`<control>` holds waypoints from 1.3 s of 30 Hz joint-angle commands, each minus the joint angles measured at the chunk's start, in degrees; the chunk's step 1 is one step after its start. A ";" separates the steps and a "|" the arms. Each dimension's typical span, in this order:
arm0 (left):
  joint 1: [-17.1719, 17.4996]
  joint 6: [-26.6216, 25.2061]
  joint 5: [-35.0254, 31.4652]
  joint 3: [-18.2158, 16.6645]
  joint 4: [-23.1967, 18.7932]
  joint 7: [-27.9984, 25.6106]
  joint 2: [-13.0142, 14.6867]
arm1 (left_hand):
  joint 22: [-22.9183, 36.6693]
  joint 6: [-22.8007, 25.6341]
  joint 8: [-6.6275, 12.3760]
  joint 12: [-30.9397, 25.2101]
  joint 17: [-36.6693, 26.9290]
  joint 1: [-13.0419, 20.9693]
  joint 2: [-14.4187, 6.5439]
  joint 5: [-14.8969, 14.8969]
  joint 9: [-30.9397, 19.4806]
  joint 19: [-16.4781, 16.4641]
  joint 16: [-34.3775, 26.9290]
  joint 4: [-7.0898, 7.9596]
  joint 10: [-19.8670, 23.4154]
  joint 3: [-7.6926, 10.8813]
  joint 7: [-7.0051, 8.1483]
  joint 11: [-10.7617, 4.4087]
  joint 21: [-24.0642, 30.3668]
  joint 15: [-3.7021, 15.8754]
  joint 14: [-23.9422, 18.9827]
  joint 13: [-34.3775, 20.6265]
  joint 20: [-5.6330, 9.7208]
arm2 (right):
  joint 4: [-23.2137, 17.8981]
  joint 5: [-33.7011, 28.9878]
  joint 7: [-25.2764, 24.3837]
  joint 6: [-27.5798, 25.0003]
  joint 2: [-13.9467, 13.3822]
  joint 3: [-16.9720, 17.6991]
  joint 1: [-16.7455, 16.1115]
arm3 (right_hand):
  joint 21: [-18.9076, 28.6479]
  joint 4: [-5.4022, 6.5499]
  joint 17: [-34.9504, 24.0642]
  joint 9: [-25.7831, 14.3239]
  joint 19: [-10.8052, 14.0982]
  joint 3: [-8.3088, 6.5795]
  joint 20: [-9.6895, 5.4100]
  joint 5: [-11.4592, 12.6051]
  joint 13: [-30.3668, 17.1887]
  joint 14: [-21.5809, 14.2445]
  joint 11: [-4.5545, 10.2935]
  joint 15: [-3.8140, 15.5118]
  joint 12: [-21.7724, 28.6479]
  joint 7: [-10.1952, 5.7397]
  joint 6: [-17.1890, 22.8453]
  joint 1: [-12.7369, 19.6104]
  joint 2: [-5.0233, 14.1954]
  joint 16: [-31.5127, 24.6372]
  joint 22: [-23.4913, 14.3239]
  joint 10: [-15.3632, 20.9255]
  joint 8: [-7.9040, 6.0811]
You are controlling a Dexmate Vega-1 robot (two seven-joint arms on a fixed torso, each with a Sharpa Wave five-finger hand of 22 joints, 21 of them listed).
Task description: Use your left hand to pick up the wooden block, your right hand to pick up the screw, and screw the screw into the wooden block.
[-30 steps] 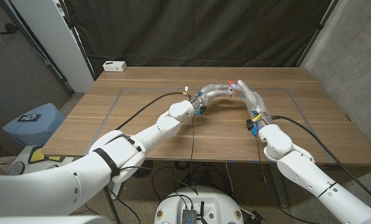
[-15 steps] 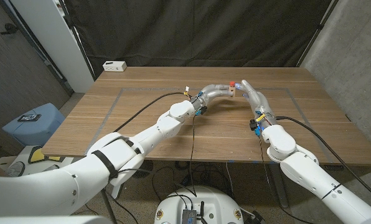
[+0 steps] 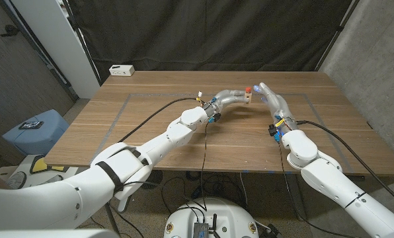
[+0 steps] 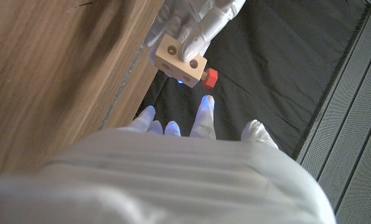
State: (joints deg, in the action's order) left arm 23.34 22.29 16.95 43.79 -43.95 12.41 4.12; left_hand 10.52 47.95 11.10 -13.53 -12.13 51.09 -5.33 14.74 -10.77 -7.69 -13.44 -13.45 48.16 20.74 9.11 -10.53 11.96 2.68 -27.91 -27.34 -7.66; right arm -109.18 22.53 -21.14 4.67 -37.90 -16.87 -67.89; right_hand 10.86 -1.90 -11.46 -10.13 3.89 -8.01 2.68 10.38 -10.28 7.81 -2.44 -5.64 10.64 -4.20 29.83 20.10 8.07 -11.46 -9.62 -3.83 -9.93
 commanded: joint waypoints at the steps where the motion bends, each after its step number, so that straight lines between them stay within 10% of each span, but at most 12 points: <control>1: 0.17 -0.58 -0.19 0.30 -0.97 0.03 0.32 | 0.11 2.29 0.36 -0.48 -0.12 -1.26 -2.00 0.43 -0.35 -0.31 -0.29 4.36 0.37 4.67 -1.75 -0.25 0.19 2.08 -0.54 -1.55 -0.14 | 1.34 0.78 1.97 -0.41 -0.73 0.23 1.44 | -0.20 0.25 -0.23 -0.03 -0.27 -0.30 0.24 0.06 -0.09 0.91 0.14 -0.15 -0.22 -0.18 -1.21 -0.87 0.01 0.14 -0.07 -1.09 0.42; 39: 0.55 -1.21 -0.17 0.38 -1.84 -0.06 0.67 | 0.12 2.30 0.34 -0.55 -0.11 -1.26 -2.00 0.41 -0.36 -0.29 -0.28 4.33 0.48 4.73 -1.75 -0.21 0.16 2.12 -0.56 -1.57 -0.10 | 3.64 2.47 6.61 -0.78 -2.29 -1.68 4.80 | -0.45 1.39 -0.66 0.00 -2.62 0.08 1.11 0.31 -0.10 3.91 0.53 -0.98 -0.36 -1.05 -3.72 -3.55 -0.29 0.40 -0.10 -4.30 -0.27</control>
State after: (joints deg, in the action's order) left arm 23.65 21.38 16.77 44.18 -45.37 12.59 4.65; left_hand 10.52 48.09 11.01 -13.54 -12.12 51.17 -5.41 14.80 -10.80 -7.69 -13.44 -13.45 48.13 20.75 8.83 -10.54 11.96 2.68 -27.91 -27.34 -7.66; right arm -106.00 24.87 -15.32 3.70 -39.94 -18.10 -63.72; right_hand 10.57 -0.86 -11.88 -10.13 1.83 -7.91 3.69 10.38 -10.27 9.44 -2.05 -6.44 10.15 -4.73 26.09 16.97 7.63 -10.96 -9.62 -7.70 -9.93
